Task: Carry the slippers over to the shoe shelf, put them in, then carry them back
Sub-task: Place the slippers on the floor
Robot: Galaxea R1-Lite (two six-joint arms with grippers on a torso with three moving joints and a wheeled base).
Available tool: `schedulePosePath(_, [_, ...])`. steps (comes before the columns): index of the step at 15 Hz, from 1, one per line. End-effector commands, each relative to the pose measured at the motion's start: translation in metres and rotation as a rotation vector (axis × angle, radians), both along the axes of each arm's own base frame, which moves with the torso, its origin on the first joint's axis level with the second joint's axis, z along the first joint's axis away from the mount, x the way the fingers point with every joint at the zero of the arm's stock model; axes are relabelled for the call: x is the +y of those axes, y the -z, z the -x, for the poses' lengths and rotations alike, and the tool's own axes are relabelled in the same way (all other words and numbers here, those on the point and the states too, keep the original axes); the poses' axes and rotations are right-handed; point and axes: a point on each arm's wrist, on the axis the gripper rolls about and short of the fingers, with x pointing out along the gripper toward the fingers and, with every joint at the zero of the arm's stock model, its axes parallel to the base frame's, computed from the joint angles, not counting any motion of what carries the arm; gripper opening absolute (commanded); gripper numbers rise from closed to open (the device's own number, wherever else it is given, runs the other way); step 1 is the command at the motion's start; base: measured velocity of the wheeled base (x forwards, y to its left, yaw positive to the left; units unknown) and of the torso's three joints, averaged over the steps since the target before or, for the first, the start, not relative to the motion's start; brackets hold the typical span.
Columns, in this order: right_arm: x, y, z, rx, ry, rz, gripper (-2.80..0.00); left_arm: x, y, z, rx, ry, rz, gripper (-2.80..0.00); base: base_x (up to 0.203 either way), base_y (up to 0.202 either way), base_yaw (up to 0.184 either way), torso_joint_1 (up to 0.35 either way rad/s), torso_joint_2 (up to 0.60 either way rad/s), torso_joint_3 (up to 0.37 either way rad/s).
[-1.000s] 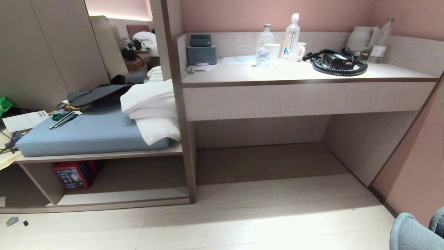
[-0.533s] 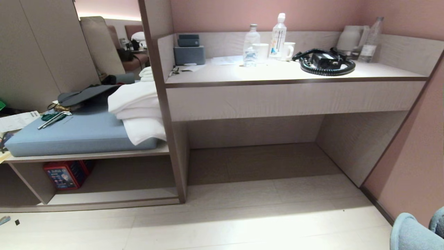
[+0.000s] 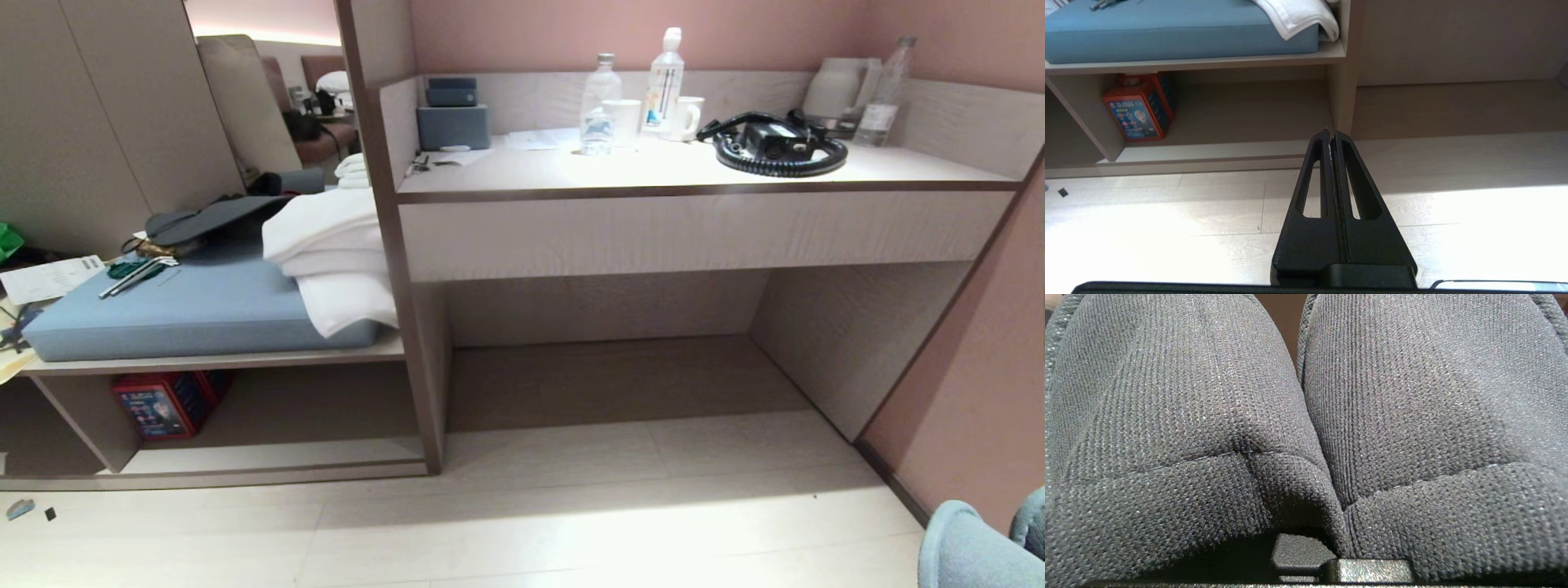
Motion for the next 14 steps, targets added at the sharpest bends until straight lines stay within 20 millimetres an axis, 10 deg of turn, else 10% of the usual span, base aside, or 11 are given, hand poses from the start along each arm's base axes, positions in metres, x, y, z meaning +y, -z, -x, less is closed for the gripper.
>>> schedulePosePath(1, [0.0000,0.0004,-0.0001,0.001,0.000,0.000,-2.80,0.0000,0.0000,0.0000,0.001,0.000,0.001,-2.80,0.000,0.000,0.000,0.002,0.00,-0.148])
schedulePosePath(14, [0.0000,0.0004,0.0000,0.002,0.000,-0.042,-2.80,0.0000,0.0000,0.0000,0.001,-0.001,0.001,-2.80,0.000,0.000,0.000,0.003,0.00,-0.196])
